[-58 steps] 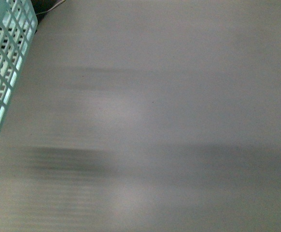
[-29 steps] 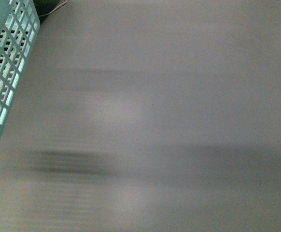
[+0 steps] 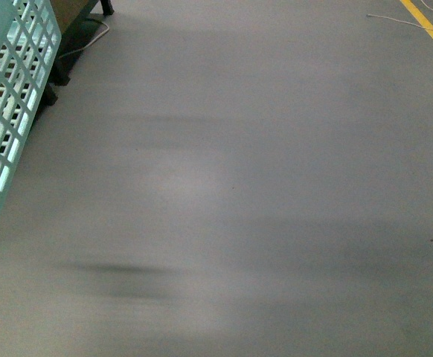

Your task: Pick lemon and mango into basket

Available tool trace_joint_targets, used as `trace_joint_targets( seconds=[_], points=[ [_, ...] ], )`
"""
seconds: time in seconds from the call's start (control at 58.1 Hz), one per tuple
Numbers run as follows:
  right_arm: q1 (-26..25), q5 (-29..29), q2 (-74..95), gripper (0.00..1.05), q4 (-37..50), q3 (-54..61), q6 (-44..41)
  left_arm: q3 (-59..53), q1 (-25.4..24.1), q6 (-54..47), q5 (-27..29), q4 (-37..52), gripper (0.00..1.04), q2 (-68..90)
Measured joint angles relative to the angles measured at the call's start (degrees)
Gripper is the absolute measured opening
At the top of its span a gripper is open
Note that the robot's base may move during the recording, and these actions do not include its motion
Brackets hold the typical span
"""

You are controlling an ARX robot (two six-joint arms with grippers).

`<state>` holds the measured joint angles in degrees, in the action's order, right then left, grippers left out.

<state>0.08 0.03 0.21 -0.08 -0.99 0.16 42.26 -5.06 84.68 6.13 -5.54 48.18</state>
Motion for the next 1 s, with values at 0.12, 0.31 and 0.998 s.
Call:
trace_joint_targets(
  seconds=[0.12, 0.31, 0.998],
  points=[
    [0.0, 0.0, 0.0, 0.96, 0.0, 0.0, 0.0, 0.0, 0.0, 0.02, -0.07, 0.0, 0.07, 0.0],
    [0.0, -0.04, 0.0, 0.96, 0.0, 0.0, -0.02, 0.0, 0.0, 0.02, -0.11, 0.0, 0.07, 0.0],
    [0.0, -0.07, 0.0, 0.96, 0.0, 0.0, -0.04, 0.0, 0.0, 0.02, -0.04, 0.0, 0.07, 0.0]
  ],
)
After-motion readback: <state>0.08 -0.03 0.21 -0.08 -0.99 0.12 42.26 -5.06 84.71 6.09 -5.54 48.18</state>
